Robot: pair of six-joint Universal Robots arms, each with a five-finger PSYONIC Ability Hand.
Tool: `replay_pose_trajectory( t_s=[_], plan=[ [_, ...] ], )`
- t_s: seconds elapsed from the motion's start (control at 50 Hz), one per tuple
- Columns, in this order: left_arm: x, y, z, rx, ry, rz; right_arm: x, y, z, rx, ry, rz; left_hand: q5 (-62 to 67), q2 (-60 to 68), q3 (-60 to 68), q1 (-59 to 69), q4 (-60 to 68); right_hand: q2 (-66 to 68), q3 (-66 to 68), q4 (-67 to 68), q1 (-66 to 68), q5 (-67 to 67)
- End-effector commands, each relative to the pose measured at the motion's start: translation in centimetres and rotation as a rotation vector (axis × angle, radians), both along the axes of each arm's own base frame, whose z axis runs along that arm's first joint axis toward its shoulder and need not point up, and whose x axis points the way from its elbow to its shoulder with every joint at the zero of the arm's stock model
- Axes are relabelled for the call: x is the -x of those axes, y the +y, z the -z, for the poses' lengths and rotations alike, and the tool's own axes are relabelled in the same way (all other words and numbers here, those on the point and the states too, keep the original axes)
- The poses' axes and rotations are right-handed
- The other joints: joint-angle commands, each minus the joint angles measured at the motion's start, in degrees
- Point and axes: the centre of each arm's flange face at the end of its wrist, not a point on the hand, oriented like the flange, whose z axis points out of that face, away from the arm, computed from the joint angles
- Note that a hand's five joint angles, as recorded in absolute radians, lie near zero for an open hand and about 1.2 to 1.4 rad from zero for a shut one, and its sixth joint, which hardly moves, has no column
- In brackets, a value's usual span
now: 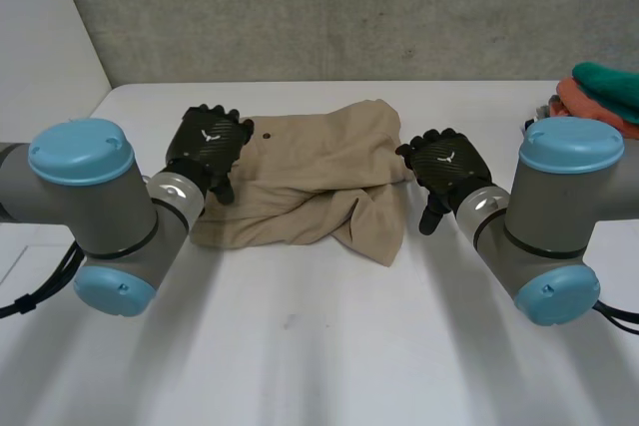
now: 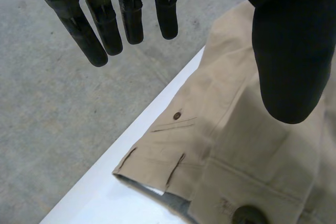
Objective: Fold the laundry.
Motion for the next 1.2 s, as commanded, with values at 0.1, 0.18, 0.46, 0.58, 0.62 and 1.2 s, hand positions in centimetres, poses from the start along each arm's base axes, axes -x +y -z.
replay_pose_trajectory(
  t_s=[0.1,0.18,0.46,0.58,0.62,1.2],
  plan=[
    [-1.8,-1.3,2.8,-0.085,-0.125,-0.059,1.4,0.4,0.2,-0.074,0.029,0.023,9.61,8.66,8.65,8.64,9.07,-2.68,-2.37,-2.81,-3.62,-2.90],
    [-2.0,-1.8,3.1,-0.100,-0.165,-0.054,1.8,0.3,0.5,-0.081,0.046,0.030,16.55,15.61,15.59,15.58,16.02,-2.68,-2.37,-2.81,-3.62,-2.90],
    [-1.1,-2.8,1.1,-0.063,-0.143,-0.041,2.6,-0.4,0.2,-0.044,0.099,0.036,60.45,59.50,59.49,59.48,59.91,-2.68,-2.37,-2.81,-3.62,-2.90],
    [-2.5,-6.3,-8.6,0.189,-0.029,-0.212,2.7,-0.6,-0.8,-0.020,0.086,0.032,60.45,59.50,59.49,59.48,59.91,-2.68,-2.37,-2.81,-3.62,-2.90],
    [-2.4,-6.2,-11.5,0.255,0.026,-0.220,2.7,-0.6,-0.9,-0.014,0.084,0.028,60.45,59.50,59.49,59.48,59.91,-2.68,-2.37,-2.81,-3.62,-2.90],
    [16.4,10.3,-4.5,-0.043,0.204,0.452,8.1,-6.0,-3.3,0.058,0.064,0.293,-4.28,-5.22,-5.24,-5.25,-4.82,-2.68,-2.37,-2.81,-3.62,-2.90]
  ],
)
